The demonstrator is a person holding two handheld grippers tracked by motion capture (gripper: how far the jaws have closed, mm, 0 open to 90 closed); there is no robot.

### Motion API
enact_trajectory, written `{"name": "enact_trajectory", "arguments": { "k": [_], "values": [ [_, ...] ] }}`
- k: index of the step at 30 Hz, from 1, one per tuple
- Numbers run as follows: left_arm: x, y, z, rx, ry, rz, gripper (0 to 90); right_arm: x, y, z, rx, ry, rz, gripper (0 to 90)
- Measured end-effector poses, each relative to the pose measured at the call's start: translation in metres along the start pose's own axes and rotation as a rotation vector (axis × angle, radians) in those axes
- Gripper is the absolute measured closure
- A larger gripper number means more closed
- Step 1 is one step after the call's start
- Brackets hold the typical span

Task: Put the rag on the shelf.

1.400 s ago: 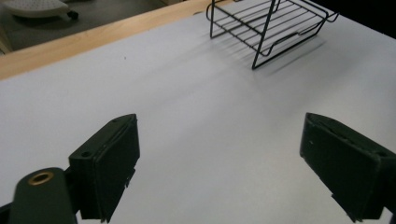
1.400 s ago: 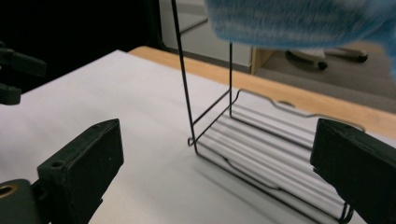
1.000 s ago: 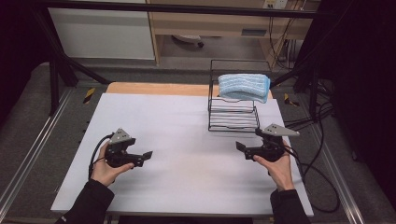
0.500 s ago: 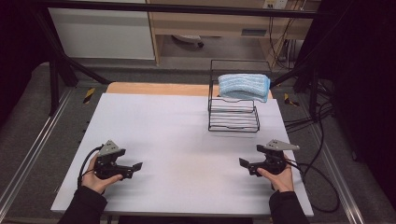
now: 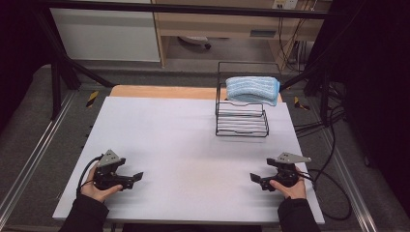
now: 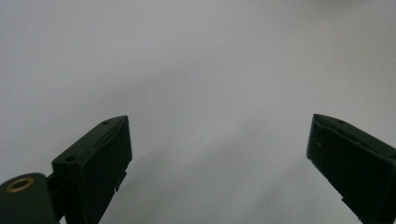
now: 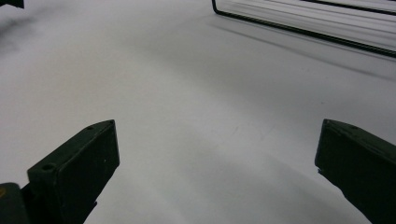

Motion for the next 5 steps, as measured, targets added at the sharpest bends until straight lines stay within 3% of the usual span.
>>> {"name": "enact_trajectory", "arguments": {
  "k": [5],
  "values": [
    [-0.0008,-0.0004,-0.0009,-0.002,0.004,0.004,6.7,0.0,-0.0007,0.0006,-0.004,-0.003,-0.008,0.5]
  ]
}}
Point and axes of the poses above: each handheld gripper's, and its own axes: x roughly forward along the jaws, y roughly out of its top, z roughly to its right, the point moved 10 cm from there along x, roughly forward along the jaws, and after that the axes turned 9 degrees about z, right-handed, at the moved point
